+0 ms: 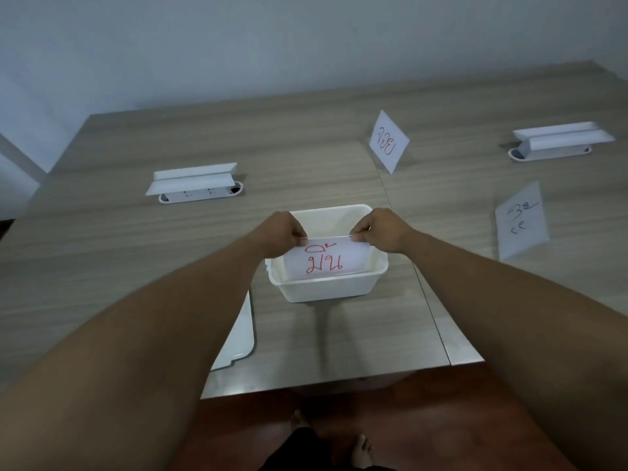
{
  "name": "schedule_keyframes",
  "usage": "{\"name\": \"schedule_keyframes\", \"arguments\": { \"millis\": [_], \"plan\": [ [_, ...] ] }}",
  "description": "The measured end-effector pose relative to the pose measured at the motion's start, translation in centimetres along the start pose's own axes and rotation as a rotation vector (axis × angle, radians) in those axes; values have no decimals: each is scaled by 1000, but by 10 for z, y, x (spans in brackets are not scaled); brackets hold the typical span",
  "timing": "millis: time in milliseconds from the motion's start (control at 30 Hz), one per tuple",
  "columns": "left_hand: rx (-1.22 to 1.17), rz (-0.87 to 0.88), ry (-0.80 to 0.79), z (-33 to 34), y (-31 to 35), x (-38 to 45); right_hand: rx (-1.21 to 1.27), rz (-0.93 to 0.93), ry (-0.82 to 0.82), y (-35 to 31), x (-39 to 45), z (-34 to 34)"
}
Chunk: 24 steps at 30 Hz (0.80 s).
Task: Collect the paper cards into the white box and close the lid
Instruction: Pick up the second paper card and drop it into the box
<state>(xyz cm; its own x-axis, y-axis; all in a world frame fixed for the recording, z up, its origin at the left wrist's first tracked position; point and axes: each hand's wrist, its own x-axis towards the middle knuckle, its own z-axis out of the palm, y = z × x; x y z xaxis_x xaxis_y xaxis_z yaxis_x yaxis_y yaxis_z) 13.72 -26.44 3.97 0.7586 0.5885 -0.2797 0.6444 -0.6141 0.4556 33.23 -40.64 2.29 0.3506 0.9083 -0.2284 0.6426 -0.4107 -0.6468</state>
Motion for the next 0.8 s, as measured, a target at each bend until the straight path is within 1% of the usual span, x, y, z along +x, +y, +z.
{"name": "schedule_keyframes", "arguments": {
  "millis": [100,167,233,300,367,400,500,567,600,667,733,800],
  "plan": [
    [31,-10,-77,23,-8,-8,-38,6,-44,7,-8,18],
    [78,-5,-167,35,-11,-11,-91,7,-101,10,-13,30],
    [107,7,-263,41,-14,-10,-162,5,-175,10,-17,39],
    [107,-4,-307,39,-15,-3,-187,13,-189,10,-19,41],
    [90,-18,-291,30,-13,8,-150,34,-138,10,-18,35],
    [77,-18,-268,24,-11,14,-114,51,-84,10,-17,30],
    [87,53,-187,9,7,37,1,118,156,18,-22,4],
    [96,133,-170,2,29,52,64,172,288,31,-33,-16],
    [100,175,-160,1,43,61,59,201,327,40,-41,-26],
    [91,246,-150,2,76,78,0,271,355,64,-60,-50],
    [91,293,-168,8,109,95,-62,343,368,91,-79,-71],
    [128,337,-181,18,143,111,-83,430,422,120,-96,-93]
  ]
}}
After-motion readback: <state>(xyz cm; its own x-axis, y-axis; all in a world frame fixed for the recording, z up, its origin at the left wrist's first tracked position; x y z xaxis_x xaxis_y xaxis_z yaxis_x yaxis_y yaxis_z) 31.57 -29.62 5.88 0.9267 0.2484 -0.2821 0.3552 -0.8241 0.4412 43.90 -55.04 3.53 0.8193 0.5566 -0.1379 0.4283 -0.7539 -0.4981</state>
